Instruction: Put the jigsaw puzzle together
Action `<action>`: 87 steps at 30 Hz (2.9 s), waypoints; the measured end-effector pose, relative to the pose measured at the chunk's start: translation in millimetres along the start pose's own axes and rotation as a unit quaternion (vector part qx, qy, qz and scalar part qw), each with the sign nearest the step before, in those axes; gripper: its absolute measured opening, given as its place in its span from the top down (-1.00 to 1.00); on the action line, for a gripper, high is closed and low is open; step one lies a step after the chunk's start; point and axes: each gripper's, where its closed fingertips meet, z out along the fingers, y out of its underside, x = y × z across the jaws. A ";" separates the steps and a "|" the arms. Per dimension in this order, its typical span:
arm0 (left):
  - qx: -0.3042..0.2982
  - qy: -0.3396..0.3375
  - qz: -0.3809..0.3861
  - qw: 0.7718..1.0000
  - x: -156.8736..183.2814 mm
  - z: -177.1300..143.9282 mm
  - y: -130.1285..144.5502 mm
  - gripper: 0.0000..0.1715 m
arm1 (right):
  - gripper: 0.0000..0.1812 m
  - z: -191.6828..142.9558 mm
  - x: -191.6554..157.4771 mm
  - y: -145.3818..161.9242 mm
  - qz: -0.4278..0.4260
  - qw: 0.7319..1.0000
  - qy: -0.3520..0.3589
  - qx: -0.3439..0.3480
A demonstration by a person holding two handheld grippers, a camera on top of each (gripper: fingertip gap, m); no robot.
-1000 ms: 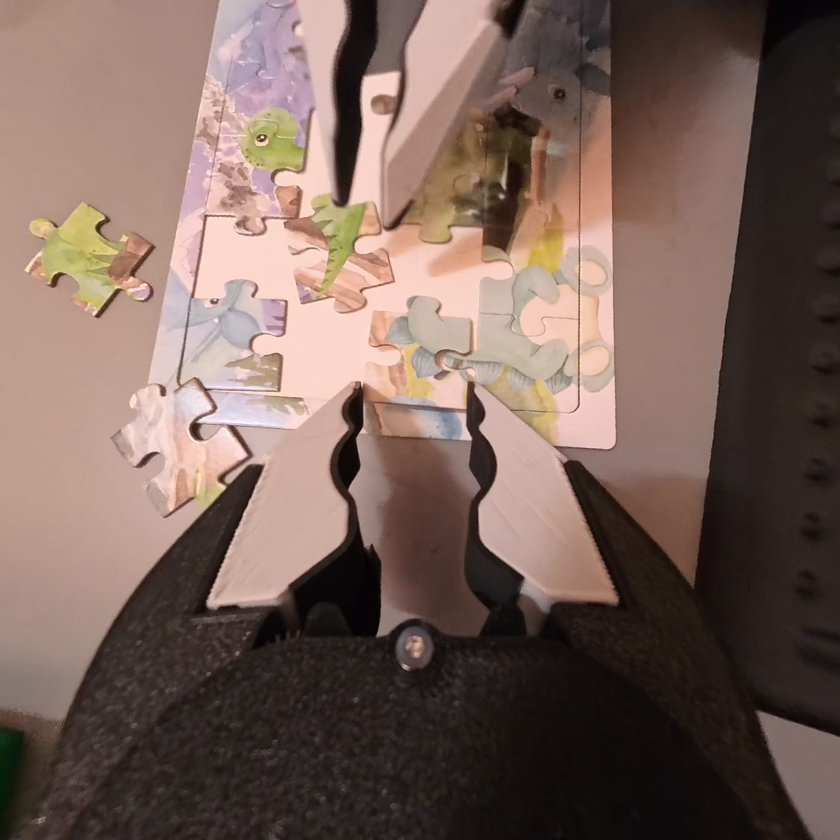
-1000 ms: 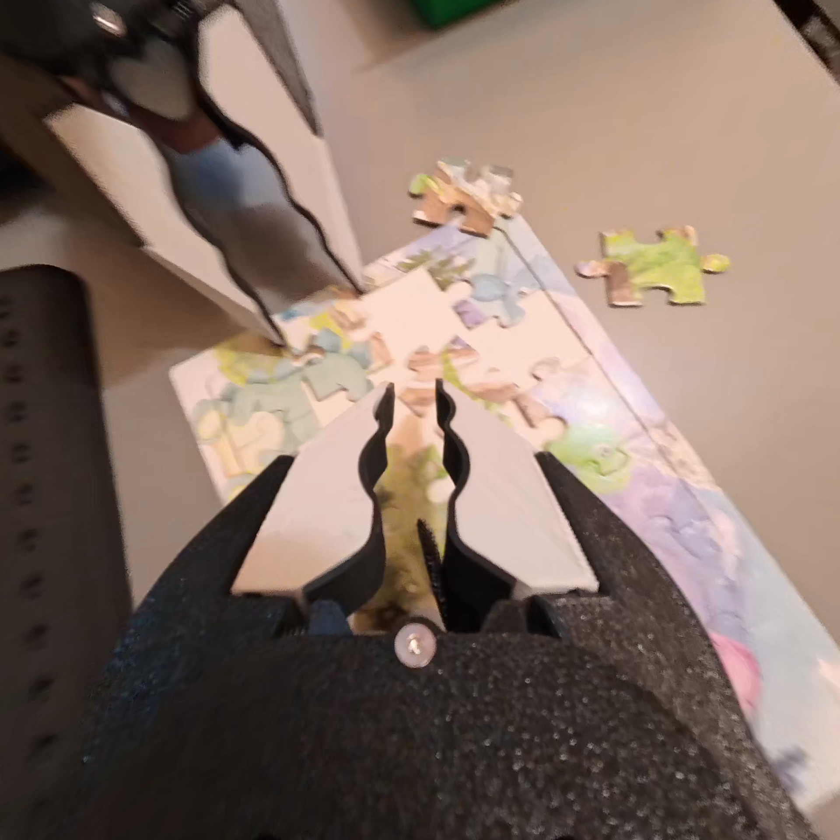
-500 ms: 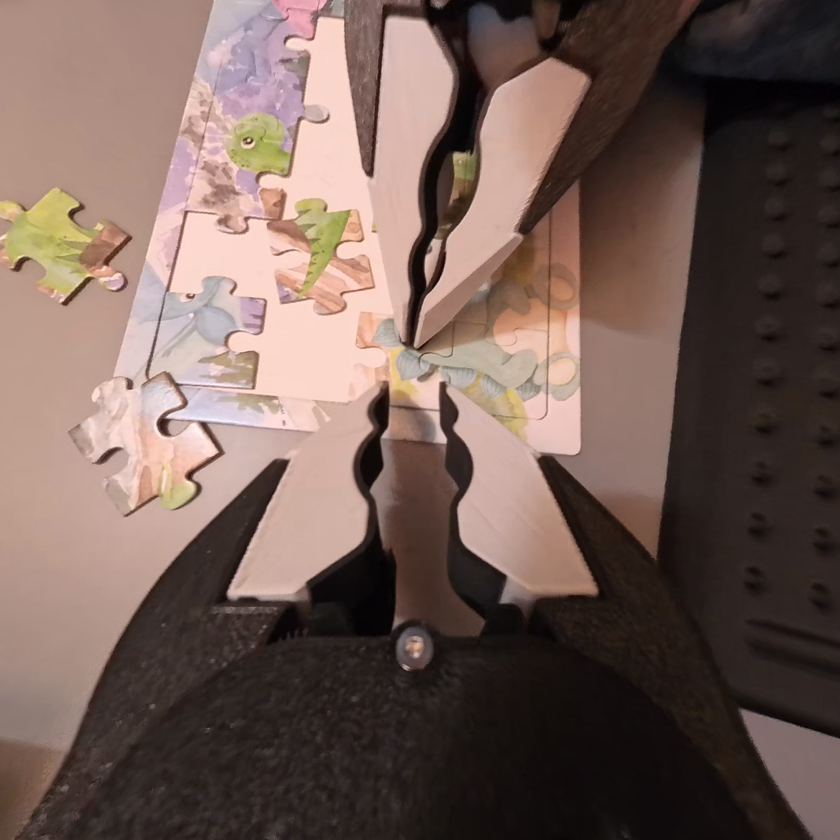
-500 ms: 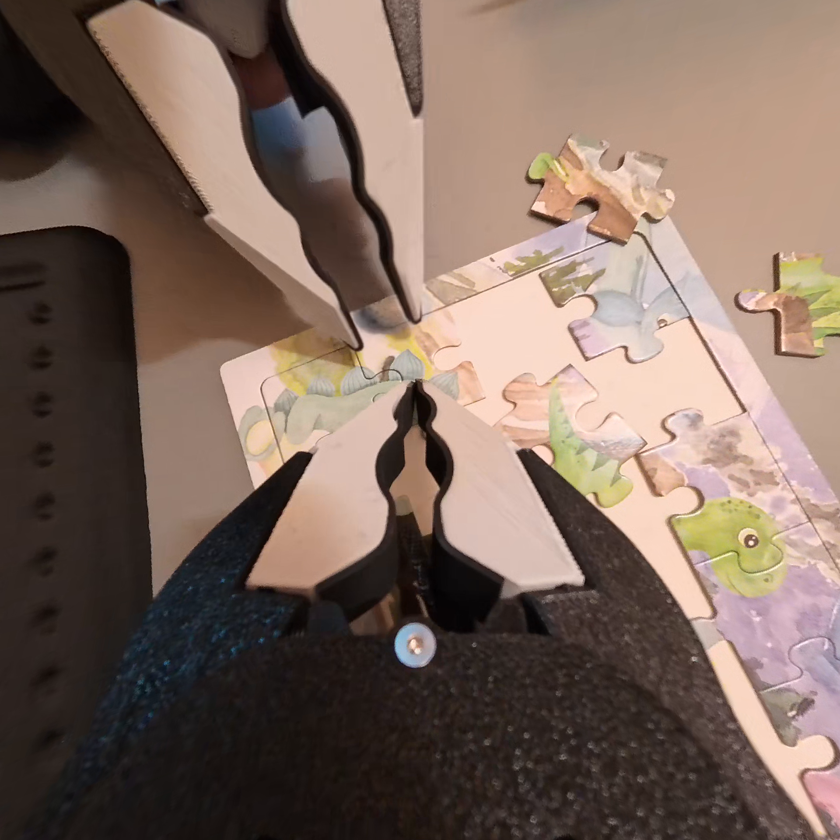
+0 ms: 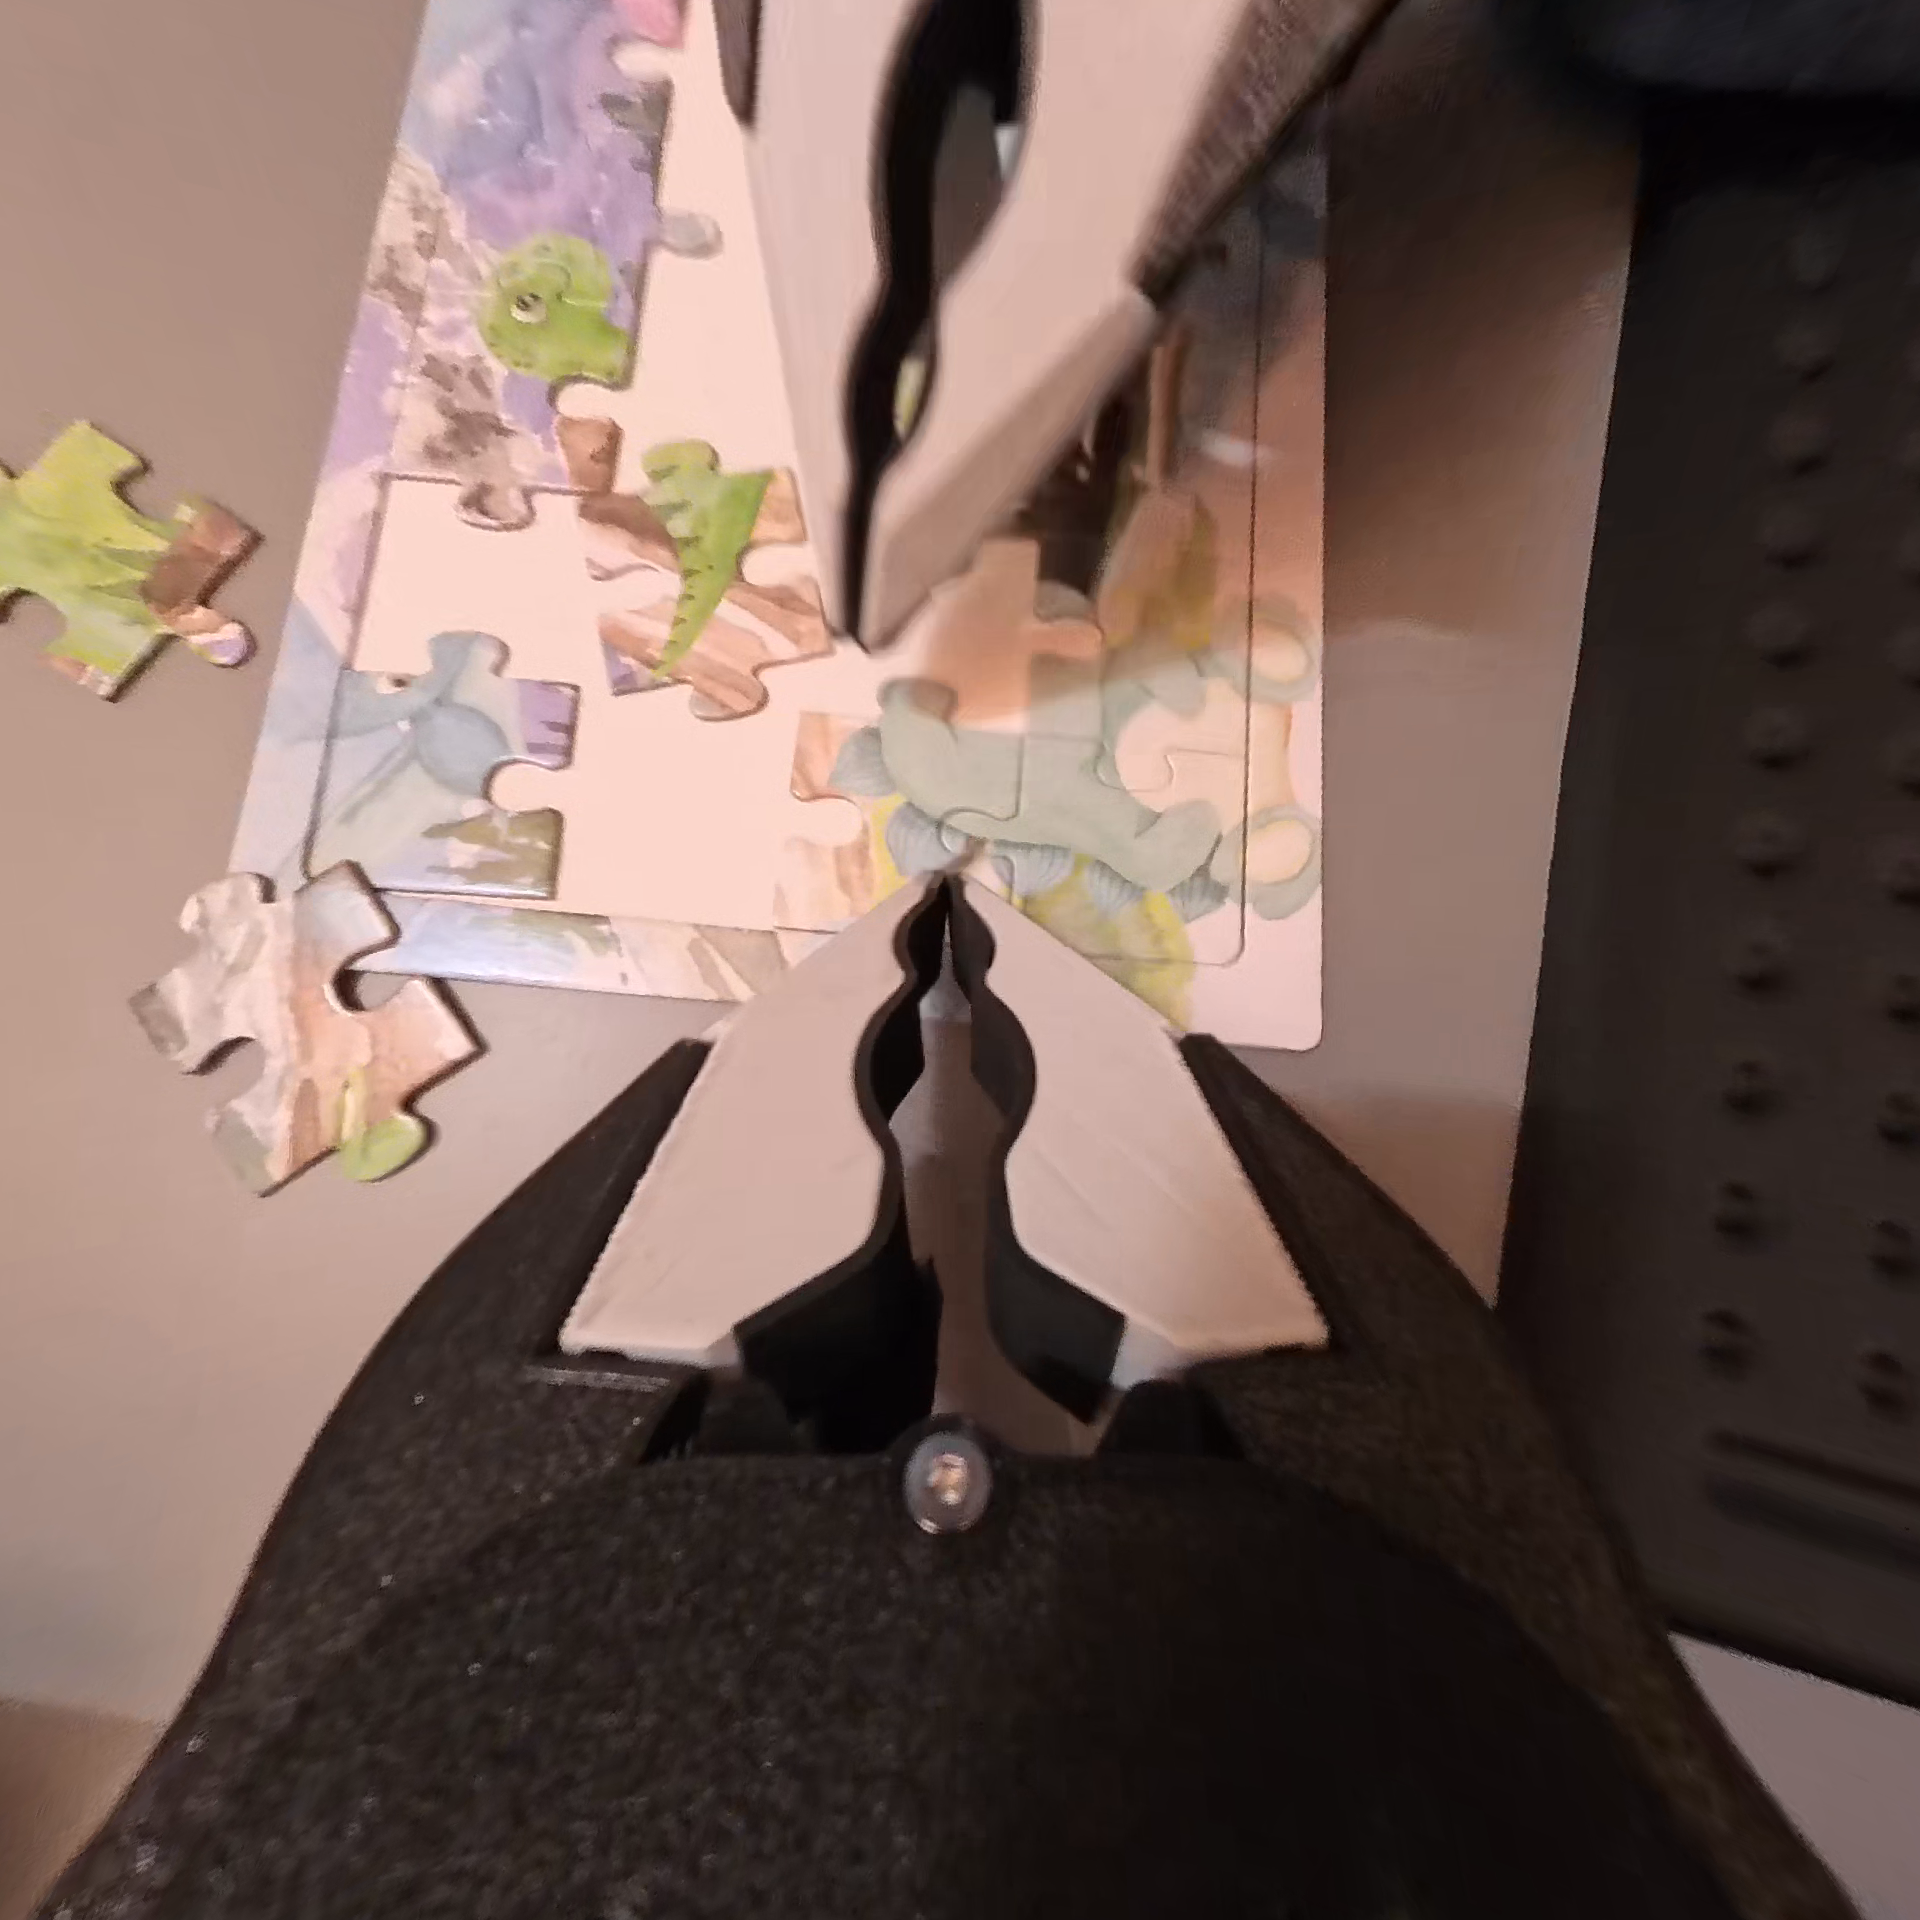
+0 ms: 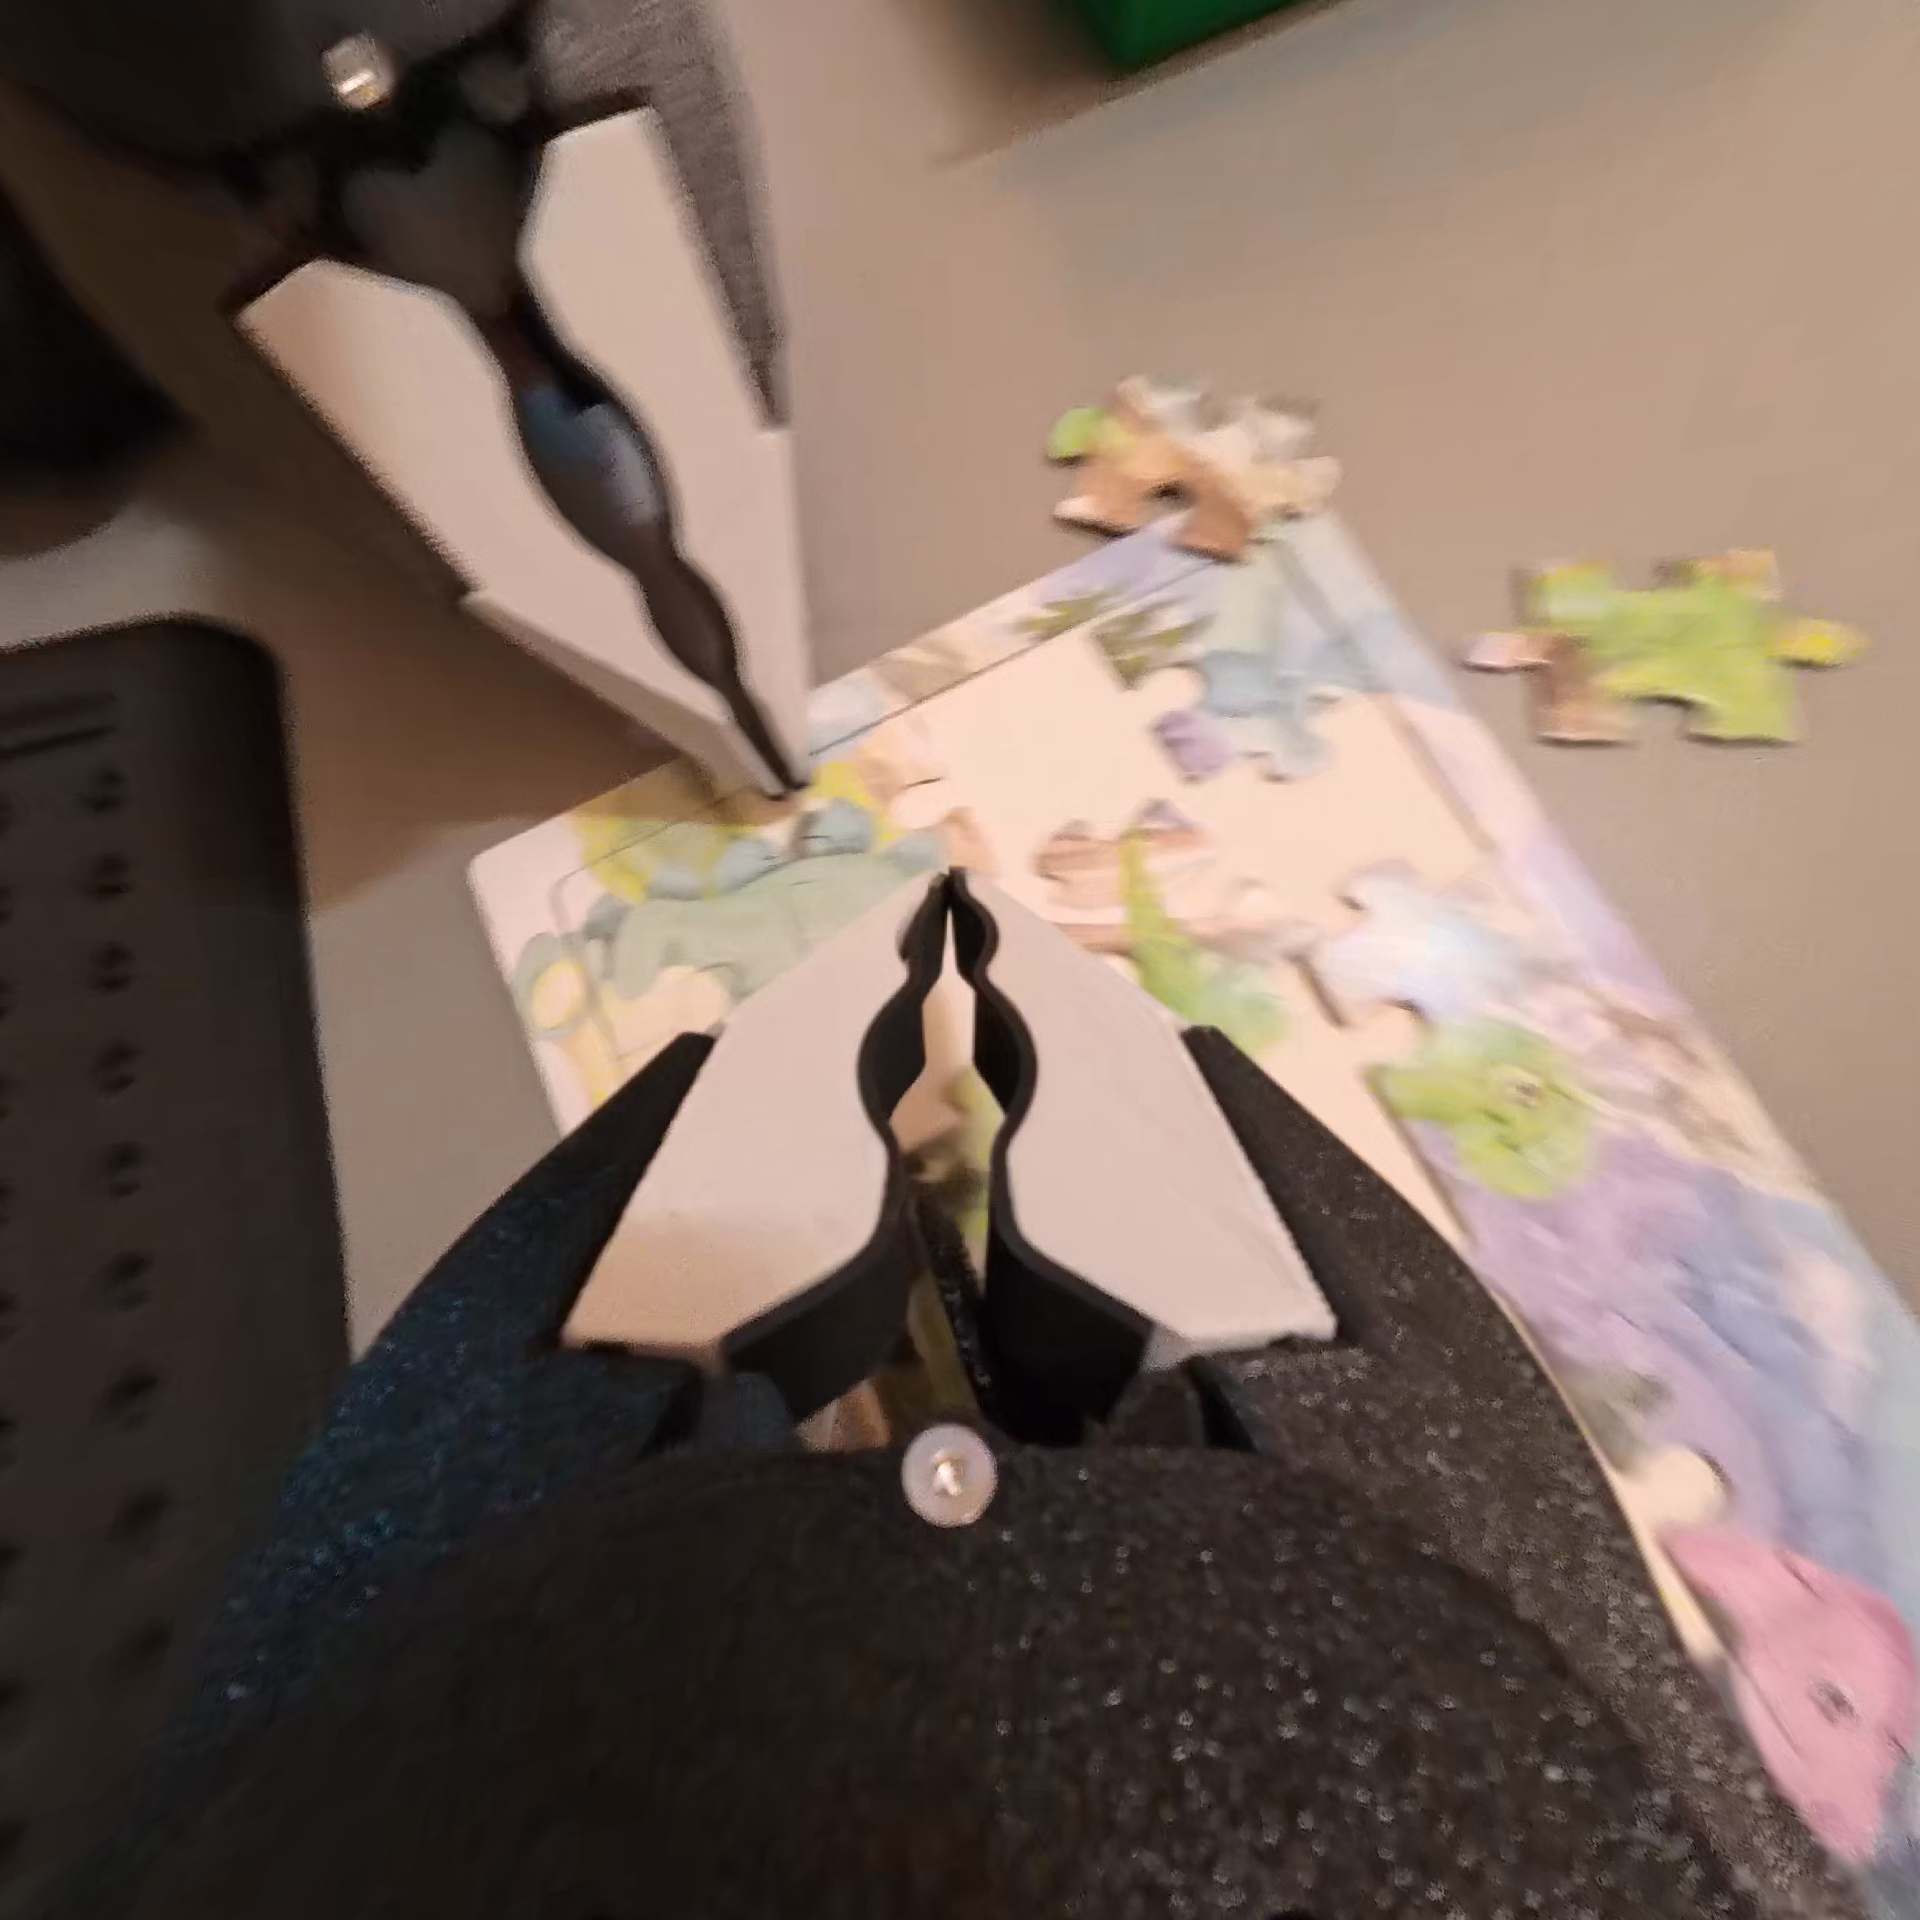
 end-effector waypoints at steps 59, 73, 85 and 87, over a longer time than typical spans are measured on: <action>-0.001 -0.013 -0.025 1.000 -47.8 13.8 -11.9 0.79 | 0.79 -5.1 38.9 30.9 0.011 0.998 0.031 -0.047; 0.005 -0.157 -0.154 0.975 -114.6 -19.1 27.6 0.38 | 0.79 -23.2 48.9 31.6 0.018 0.995 0.102 -0.004; 0.023 -0.188 -0.118 0.975 -97.9 -35.0 2.6 0.45 | 0.80 -48.3 65.8 16.3 0.044 0.989 0.135 0.050; 0.036 -0.197 -0.113 0.973 -91.5 -39.1 -11.0 0.45 | 0.80 -59.1 72.3 9.8 0.062 0.985 0.144 0.076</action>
